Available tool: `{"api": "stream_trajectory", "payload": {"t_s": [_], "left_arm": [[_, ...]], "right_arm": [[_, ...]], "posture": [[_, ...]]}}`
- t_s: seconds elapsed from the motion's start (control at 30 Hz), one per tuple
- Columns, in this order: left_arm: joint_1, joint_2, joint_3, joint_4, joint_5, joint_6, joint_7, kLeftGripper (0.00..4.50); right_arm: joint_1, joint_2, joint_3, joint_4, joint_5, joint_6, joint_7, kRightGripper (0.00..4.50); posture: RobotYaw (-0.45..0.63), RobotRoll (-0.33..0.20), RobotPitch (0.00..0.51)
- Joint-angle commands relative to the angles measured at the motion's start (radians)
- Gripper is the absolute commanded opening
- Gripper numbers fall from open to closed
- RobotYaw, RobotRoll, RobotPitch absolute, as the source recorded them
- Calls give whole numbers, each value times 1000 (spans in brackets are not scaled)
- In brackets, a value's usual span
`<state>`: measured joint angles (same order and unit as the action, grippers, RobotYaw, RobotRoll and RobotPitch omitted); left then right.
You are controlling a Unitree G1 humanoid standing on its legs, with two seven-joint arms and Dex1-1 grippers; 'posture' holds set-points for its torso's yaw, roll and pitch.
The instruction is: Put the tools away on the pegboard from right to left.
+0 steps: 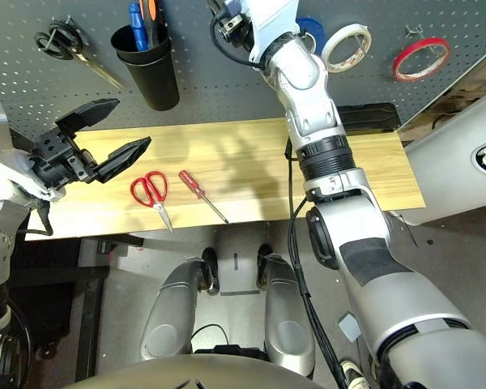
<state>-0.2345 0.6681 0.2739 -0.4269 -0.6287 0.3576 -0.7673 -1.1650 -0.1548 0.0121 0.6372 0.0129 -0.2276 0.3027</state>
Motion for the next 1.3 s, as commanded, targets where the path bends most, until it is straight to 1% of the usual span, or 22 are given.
{"api": "stream_trajectory", "payload": {"t_s": [0.03,0.13,0.3,0.67,1.1,1.3], "left_arm": [[12,12,-3,-29,-9,12,-3,4500],[17,14,-2,-32,-12,17,-5,4500],[15,13,-7,-29,-10,19,-6,4500],[5,14,-27,-18,-8,25,-17,4500],[-2,8,-37,-8,-2,22,-18,4500],[-9,6,-41,-4,-1,20,-18,4500]], "right_arm": [[-54,10,-20,23,9,-55,-23,2096],[-77,27,-31,19,39,-43,-10,2096],[-87,32,-42,3,60,-23,-6,2096],[-78,37,-57,-83,142,80,28,2096],[-15,59,-47,-187,144,162,27,2096],[-11,55,-51,-206,134,148,18,2096]], "posture": [[42,0,264],[46,0,266],[40,0,273],[35,0,280],[26,0,279],[23,0,278]]}}
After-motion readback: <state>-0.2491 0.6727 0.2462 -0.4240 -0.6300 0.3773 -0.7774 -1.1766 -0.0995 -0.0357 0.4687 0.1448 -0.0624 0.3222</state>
